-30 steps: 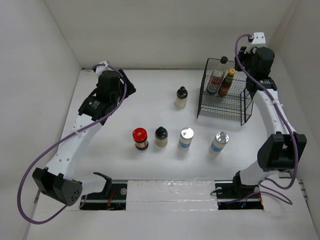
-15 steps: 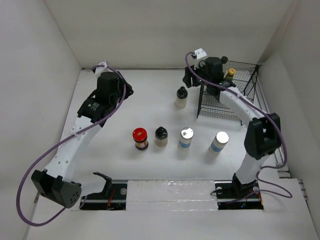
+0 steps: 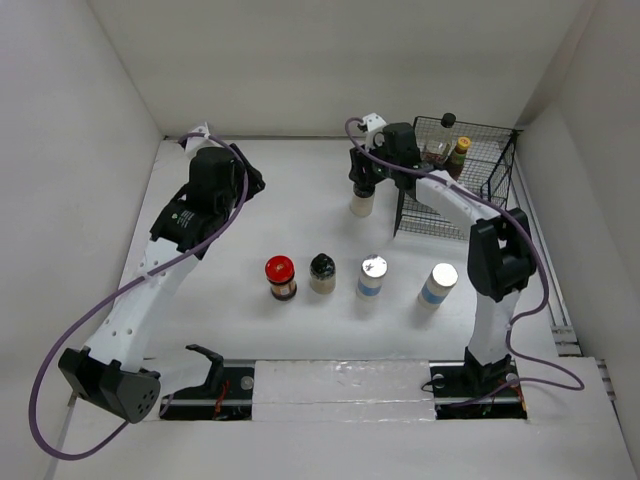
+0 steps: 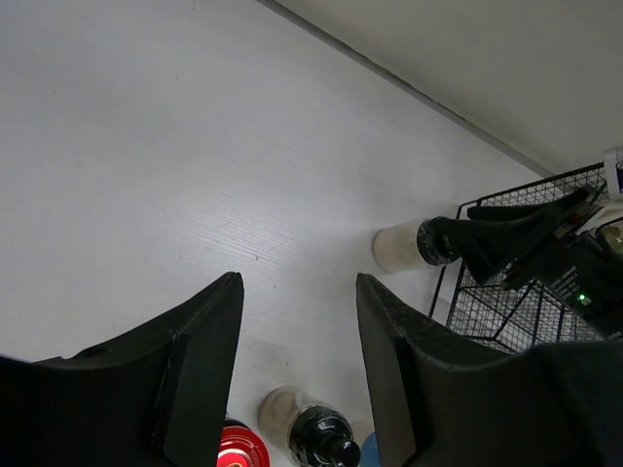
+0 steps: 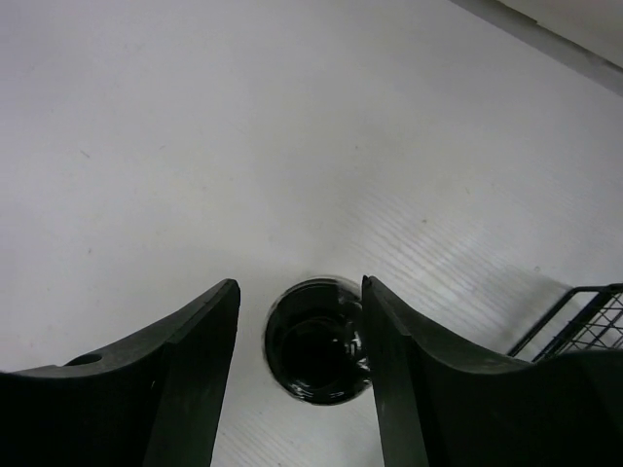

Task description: Organize the condiment bottles

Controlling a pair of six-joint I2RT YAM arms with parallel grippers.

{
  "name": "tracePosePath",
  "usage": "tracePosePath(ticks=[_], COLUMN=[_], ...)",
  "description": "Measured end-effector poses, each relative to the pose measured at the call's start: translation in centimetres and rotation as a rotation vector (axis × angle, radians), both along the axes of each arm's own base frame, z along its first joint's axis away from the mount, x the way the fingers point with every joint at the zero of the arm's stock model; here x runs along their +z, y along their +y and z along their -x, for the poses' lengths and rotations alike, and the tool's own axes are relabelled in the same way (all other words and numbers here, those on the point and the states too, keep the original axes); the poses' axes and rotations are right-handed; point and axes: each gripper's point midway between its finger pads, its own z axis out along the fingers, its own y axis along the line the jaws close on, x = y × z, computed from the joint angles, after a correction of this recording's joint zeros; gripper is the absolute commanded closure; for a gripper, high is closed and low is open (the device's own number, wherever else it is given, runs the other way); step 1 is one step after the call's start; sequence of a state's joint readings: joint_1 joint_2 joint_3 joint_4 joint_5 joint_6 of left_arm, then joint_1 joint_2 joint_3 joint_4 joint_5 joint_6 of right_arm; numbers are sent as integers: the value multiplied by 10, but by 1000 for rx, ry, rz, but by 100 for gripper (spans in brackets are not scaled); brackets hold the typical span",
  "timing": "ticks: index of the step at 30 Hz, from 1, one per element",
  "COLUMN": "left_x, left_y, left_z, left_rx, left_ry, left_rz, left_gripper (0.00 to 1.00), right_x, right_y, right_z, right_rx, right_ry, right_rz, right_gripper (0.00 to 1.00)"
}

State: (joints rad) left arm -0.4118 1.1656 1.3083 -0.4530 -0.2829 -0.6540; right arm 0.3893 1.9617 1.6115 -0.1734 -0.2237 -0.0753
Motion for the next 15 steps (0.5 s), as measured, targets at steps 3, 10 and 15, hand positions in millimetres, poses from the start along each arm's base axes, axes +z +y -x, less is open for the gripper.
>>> tracePosePath(ticks=[3,10,15], left_x=[0,0,-3], left_y=[0,1,1], left_z=[0,0,0], left_rx=[1,1,0], left_ry=[0,-1,5], left_rz=[-2,-9,-14], left_gripper=[54,54,54], right_x=[-5,-18,-21], right_y=[4,-2,-7], right_z=[10,15,13], right_rx=[8,-24,-45], right_ry=[12,26,23], right_rz=[10,41,53], right_gripper=[41,45,66])
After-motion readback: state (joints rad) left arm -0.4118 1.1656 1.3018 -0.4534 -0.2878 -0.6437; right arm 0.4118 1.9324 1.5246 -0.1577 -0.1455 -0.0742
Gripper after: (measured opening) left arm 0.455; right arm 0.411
